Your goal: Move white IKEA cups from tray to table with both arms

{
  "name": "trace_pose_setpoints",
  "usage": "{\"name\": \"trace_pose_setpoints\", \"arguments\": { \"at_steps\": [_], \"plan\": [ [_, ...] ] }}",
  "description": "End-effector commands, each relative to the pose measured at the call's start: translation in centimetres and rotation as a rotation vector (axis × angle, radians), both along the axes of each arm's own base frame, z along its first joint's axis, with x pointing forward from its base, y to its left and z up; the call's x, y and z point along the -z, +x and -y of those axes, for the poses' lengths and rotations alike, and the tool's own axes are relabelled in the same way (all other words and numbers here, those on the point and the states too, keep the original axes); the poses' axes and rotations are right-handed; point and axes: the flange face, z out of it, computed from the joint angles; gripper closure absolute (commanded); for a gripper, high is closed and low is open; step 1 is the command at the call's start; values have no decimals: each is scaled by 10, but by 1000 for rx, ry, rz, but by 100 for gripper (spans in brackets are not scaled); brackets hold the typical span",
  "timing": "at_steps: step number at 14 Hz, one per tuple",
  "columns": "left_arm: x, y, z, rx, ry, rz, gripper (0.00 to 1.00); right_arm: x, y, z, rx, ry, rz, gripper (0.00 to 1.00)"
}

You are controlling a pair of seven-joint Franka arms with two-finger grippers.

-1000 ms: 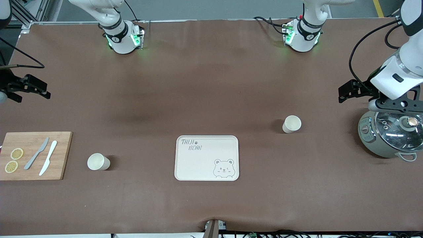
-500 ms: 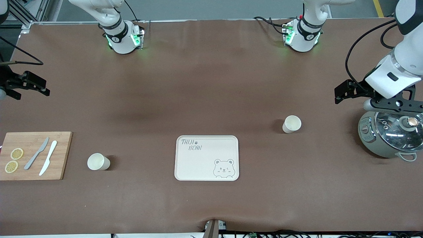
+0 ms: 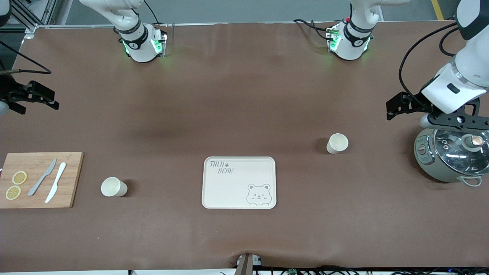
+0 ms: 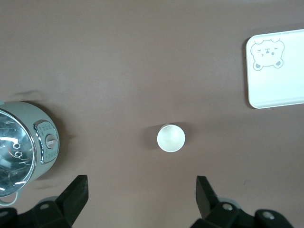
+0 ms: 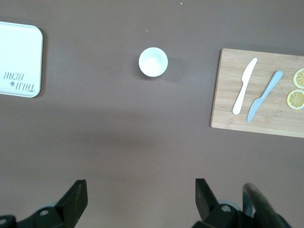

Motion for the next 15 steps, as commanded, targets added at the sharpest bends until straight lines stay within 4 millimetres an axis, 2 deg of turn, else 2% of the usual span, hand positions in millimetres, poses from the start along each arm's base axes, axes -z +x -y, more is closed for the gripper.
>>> {"name": "trace_pose_setpoints", "arguments": {
  "at_steps": [1, 7, 15],
  "plan": [
    [-5, 0, -5, 12, 22, 16, 0, -5, -4, -6, 5, -15, -4, 0],
    [-5, 1, -9, 5, 24, 16, 0, -5, -5, -7, 2, -15, -7, 0],
    [-4, 0, -3, 9, 22, 14, 0, -4, -6, -7, 3, -15, -5, 0]
  ]
}}
